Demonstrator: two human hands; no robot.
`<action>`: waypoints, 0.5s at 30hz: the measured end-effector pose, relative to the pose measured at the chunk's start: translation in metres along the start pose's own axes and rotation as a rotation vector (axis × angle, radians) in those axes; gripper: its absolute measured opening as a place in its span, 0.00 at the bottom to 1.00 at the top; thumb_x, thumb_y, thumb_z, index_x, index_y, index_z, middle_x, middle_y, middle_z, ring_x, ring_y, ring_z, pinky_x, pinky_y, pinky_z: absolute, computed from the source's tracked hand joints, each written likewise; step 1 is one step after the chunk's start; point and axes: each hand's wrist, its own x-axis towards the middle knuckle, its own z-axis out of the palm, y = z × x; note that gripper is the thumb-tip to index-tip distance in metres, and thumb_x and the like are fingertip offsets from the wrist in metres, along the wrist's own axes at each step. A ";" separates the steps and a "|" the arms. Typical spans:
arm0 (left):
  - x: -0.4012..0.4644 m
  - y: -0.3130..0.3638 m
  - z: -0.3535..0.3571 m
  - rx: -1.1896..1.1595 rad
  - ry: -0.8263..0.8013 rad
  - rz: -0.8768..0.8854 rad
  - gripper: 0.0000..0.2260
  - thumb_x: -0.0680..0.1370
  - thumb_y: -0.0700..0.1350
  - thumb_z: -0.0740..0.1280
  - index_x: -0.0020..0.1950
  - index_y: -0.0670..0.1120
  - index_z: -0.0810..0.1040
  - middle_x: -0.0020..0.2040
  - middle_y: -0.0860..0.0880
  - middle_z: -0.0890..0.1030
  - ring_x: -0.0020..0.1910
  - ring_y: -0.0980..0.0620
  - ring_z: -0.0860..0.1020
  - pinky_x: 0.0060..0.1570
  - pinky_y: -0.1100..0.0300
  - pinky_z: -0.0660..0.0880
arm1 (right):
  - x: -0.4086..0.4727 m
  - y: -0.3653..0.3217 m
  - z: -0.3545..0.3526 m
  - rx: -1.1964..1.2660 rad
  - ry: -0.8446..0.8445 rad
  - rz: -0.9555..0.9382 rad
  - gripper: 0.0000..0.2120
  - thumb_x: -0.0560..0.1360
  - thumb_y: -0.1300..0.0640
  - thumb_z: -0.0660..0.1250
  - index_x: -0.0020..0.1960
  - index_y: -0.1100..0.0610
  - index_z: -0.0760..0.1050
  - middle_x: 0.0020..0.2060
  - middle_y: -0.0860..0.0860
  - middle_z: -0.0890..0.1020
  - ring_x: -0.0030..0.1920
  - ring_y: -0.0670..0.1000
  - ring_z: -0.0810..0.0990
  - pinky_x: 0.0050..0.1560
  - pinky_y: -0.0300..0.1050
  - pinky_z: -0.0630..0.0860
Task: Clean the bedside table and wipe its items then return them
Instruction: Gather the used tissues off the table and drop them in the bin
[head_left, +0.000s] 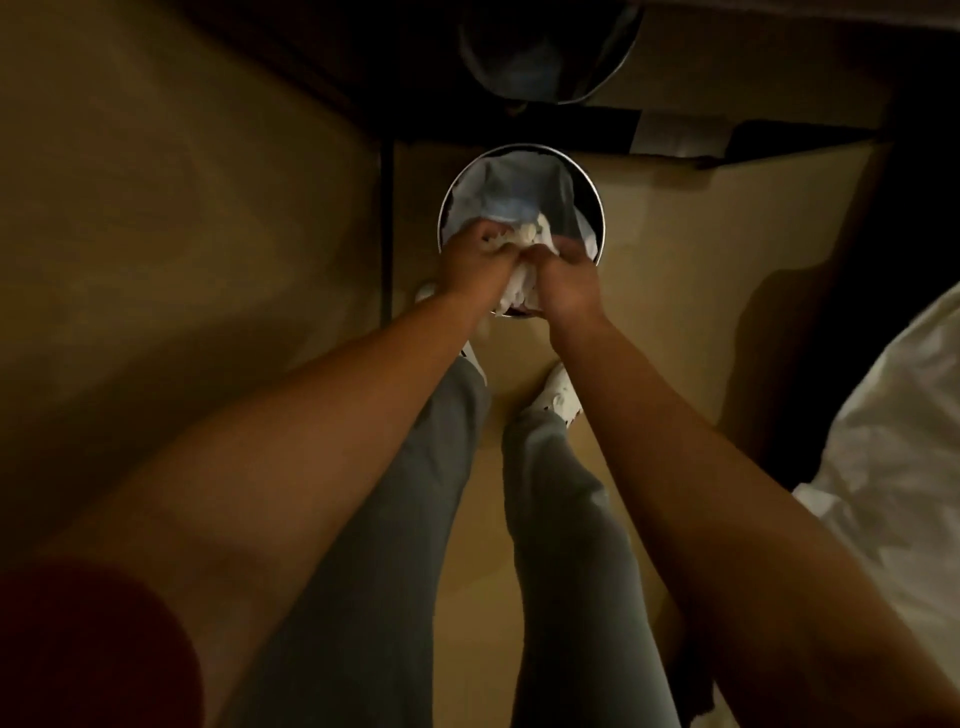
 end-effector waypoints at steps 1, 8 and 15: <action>0.010 -0.002 0.006 0.033 0.003 -0.001 0.12 0.80 0.41 0.68 0.63 0.43 0.79 0.63 0.43 0.81 0.61 0.43 0.80 0.60 0.54 0.77 | 0.011 0.004 0.001 0.009 0.007 0.016 0.14 0.77 0.58 0.68 0.62 0.54 0.78 0.54 0.56 0.85 0.55 0.58 0.84 0.61 0.58 0.81; 0.051 -0.008 0.025 0.127 -0.032 0.007 0.18 0.82 0.51 0.66 0.69 0.46 0.77 0.66 0.43 0.79 0.63 0.43 0.78 0.59 0.54 0.78 | 0.064 0.021 0.008 0.174 -0.029 0.115 0.23 0.77 0.59 0.69 0.71 0.55 0.71 0.54 0.52 0.78 0.54 0.56 0.78 0.57 0.64 0.82; 0.065 -0.024 0.020 0.024 0.033 -0.013 0.18 0.82 0.49 0.65 0.71 0.46 0.75 0.70 0.42 0.77 0.67 0.43 0.76 0.64 0.52 0.75 | 0.083 0.015 0.013 0.275 -0.045 0.166 0.23 0.77 0.54 0.69 0.71 0.53 0.72 0.58 0.59 0.81 0.54 0.65 0.83 0.52 0.67 0.83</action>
